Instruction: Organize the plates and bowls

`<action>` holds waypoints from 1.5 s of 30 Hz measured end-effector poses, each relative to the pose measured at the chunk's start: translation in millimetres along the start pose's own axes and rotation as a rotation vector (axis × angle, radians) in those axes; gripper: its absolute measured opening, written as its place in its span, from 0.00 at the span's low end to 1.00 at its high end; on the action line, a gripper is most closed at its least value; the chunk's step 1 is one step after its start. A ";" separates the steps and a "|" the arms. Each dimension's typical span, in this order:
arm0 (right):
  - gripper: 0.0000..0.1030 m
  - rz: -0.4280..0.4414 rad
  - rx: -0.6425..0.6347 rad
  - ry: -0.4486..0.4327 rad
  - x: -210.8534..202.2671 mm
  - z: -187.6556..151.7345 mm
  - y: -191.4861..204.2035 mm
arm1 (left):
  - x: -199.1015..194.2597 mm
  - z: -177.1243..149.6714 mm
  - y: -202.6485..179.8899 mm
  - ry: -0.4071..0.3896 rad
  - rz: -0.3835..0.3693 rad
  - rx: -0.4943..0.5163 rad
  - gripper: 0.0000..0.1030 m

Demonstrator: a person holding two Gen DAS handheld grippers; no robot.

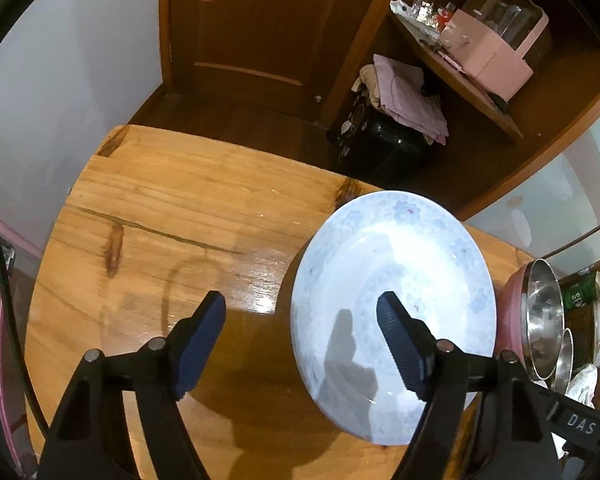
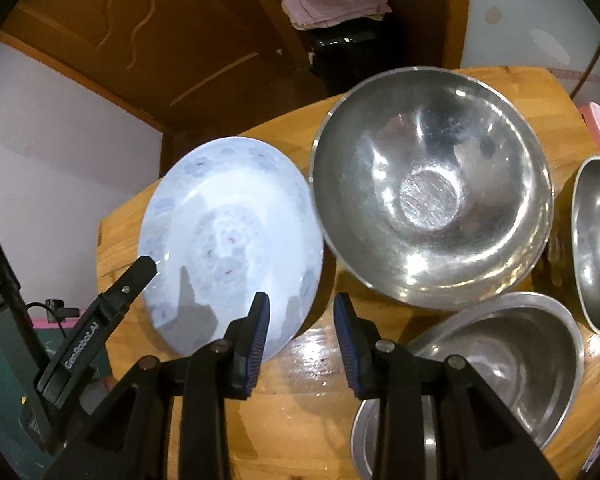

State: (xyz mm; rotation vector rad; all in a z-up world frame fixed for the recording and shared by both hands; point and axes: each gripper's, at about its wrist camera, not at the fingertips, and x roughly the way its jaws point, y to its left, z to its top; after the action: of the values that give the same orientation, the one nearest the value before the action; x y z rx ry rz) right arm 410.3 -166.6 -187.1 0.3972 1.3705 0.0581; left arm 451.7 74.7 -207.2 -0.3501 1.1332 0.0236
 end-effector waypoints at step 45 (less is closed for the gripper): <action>0.10 -0.050 -0.132 0.023 30.0 -8.4 29.1 | 2.7 -10.8 27.1 0.106 -0.063 0.011 0.08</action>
State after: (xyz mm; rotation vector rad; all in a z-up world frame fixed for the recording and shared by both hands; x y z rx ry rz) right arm 414.1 -129.3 -207.5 0.2523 1.3900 0.1115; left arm 438.0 96.9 -220.7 -0.3806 1.2260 -0.0567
